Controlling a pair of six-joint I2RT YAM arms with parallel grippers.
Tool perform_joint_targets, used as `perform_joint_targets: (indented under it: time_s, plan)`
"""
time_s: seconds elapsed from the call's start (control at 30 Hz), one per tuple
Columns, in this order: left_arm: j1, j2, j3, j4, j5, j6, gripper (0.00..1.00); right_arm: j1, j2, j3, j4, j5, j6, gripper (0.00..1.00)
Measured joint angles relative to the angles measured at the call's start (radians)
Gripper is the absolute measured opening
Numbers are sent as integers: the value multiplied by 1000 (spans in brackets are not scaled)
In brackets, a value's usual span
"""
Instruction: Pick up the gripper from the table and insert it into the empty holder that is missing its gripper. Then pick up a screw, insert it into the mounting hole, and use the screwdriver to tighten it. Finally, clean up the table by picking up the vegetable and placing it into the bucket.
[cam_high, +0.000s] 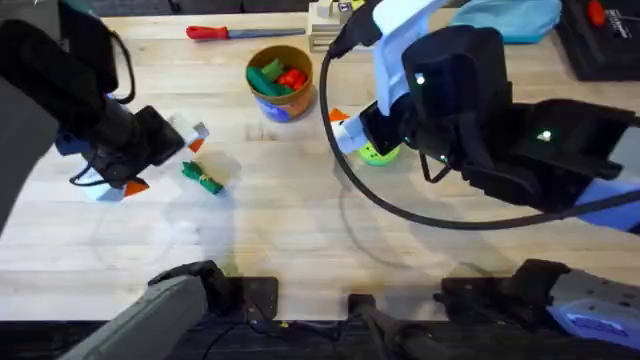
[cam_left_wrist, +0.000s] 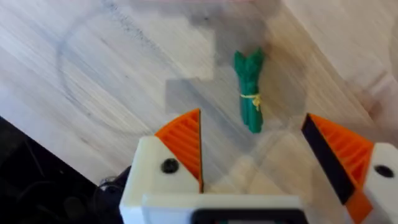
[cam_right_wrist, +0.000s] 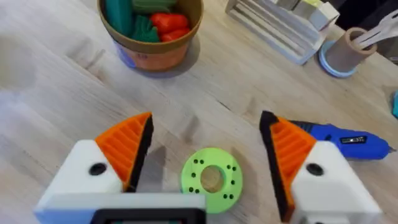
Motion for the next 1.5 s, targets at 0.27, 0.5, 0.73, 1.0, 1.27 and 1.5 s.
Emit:
perform_joint_targets:
  time_s: [0.27, 0.5, 0.73, 1.0, 1.27, 1.5]
  plan:
    - [99, 112, -94, 181, 80, -12, 992, 0, -33, 0, -2, 0, 0, 991]
    - [96, 210, -188, 260, 134, -17, 993, 0, -61, 0, -1, 0, 3, 991]
    - [97, 258, -206, 295, 131, -23, 784, 0, -61, 0, -1, 0, 3, 991]
    - [91, 258, -193, 235, 154, -20, 19, 0, -61, 0, -1, 0, 3, 991]
    - [61, 154, -33, 67, 196, -20, 18, 0, -61, 0, -1, 0, 3, 991]
    - [-109, -37, 99, 258, 334, -23, 17, 0, -60, 0, -1, 0, 4, 990]
